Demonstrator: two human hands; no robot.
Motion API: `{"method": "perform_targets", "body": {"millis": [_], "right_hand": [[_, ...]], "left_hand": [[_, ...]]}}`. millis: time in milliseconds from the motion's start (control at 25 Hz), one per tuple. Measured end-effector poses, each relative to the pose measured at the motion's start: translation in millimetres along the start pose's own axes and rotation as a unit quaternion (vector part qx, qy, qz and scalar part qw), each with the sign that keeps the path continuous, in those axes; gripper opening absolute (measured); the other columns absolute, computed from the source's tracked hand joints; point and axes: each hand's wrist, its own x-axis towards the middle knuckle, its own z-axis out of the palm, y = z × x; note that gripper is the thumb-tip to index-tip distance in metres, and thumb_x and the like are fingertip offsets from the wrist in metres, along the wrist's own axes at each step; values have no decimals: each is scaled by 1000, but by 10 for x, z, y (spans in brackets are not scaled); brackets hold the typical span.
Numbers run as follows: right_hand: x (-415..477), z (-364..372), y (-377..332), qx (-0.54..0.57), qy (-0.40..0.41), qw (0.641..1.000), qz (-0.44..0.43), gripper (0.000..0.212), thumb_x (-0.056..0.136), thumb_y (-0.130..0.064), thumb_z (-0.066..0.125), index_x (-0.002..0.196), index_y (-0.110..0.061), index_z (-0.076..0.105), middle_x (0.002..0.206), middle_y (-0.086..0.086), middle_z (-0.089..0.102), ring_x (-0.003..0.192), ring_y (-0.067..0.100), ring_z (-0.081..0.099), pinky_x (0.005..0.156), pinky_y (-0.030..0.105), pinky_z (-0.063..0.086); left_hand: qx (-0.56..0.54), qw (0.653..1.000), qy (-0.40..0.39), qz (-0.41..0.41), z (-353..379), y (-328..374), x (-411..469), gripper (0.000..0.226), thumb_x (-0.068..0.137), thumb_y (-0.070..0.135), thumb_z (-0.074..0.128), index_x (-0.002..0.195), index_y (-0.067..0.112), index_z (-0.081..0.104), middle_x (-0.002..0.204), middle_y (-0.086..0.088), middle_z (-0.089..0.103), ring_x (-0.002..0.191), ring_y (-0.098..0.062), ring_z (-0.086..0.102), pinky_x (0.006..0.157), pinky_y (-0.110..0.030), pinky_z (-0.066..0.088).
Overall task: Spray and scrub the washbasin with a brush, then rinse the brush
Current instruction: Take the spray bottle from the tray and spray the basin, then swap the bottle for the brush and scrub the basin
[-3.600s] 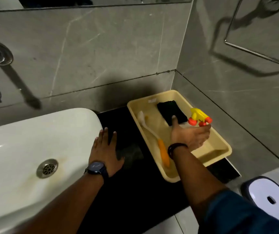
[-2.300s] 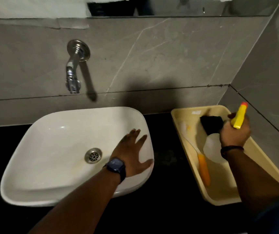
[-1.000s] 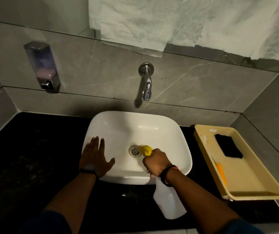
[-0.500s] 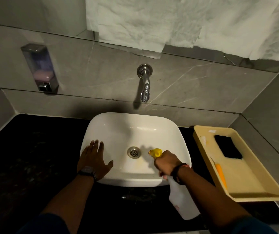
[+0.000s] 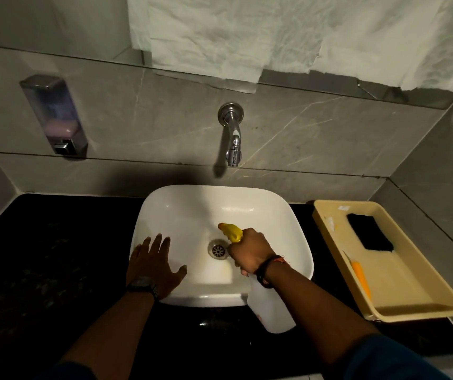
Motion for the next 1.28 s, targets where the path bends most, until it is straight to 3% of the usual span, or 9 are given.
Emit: {"method": "perform_targets", "body": {"millis": [160, 320, 440, 560, 680, 840, 1000, 1200, 1280], "right_hand": [[23, -381, 116, 52, 122, 990, -38, 18, 74, -13, 53, 84, -11, 68, 63, 13, 66, 38, 31, 58, 48, 28, 47], [-31, -1097, 393, 144, 272, 944, -115, 26, 80, -5, 54, 104, -4, 64, 71, 24, 65, 37, 23, 52, 42, 32, 47], [-49, -1881, 846, 206, 360, 899, -138, 44, 78, 11, 52, 99, -24, 68, 76, 16, 64, 41, 17, 53, 40, 26, 47], [18, -2579, 1513, 238, 399, 879, -107, 57, 80, 11, 52, 92, -43, 64, 83, 10, 65, 50, 16, 58, 54, 29, 53], [215, -3041, 2253, 226, 426, 874, -65, 47, 83, 4, 59, 92, -42, 62, 83, -3, 66, 65, 11, 65, 69, 37, 54], [637, -3313, 3244, 190, 423, 886, -22, 28, 87, -5, 63, 115, -9, 63, 103, 8, 66, 100, 28, 63, 83, 33, 47], [869, -3309, 3836, 212, 425, 880, -20, 35, 89, -8, 62, 123, -12, 58, 108, 3, 62, 103, 24, 60, 86, 35, 45], [982, -3223, 4063, 223, 411, 882, -63, 38, 86, -15, 66, 120, -29, 54, 110, -3, 61, 96, -4, 59, 87, 28, 47], [933, -3135, 4097, 189, 435, 880, -33, 51, 83, -30, 69, 129, -25, 48, 125, -1, 56, 112, 7, 54, 94, 31, 45]], "left_hand": [[-69, 997, -41, 5, -116, 224, 137, 96, 76, 75, 41, 148, 22, 9, 160, -5, 11, 145, -30, 10, 118, -46, 13], [-185, 975, -22, 119, -330, 1217, 314, 87, 77, 65, 55, 145, 19, 26, 153, -10, 31, 139, -30, 29, 113, -42, 30], [-214, 954, 31, 207, -387, 2289, 342, 73, 75, 60, 60, 133, 18, 45, 138, -10, 51, 124, -31, 47, 102, -42, 43], [-209, 939, 32, 270, -255, 3274, 394, 65, 75, 58, 59, 127, 19, 51, 128, -10, 57, 116, -32, 52, 95, -43, 48], [-191, 940, -20, 282, 128, 4021, 455, 69, 78, 59, 55, 133, 20, 44, 136, -9, 50, 124, -31, 45, 101, -42, 42], [-127, 954, -80, 258, 740, 4621, 632, 84, 79, 65, 50, 145, 21, 23, 155, -7, 26, 142, -27, 23, 116, -42, 22], [-55, 963, -64, 257, 1129, 4795, 789, 95, 78, 70, 40, 148, 18, 4, 160, -9, -1, 147, -27, -2, 120, -45, 3], [-38, 965, -63, 253, 1325, 4794, 847, 95, 79, 71, 33, 149, 14, 2, 160, -10, -6, 147, -24, -7, 120, -40, -5], [-35, 965, -62, 253, 1344, 4790, 849, 94, 80, 70, 32, 149, 13, 1, 160, -10, -7, 147, -24, -8, 120, -40, -5]]}}
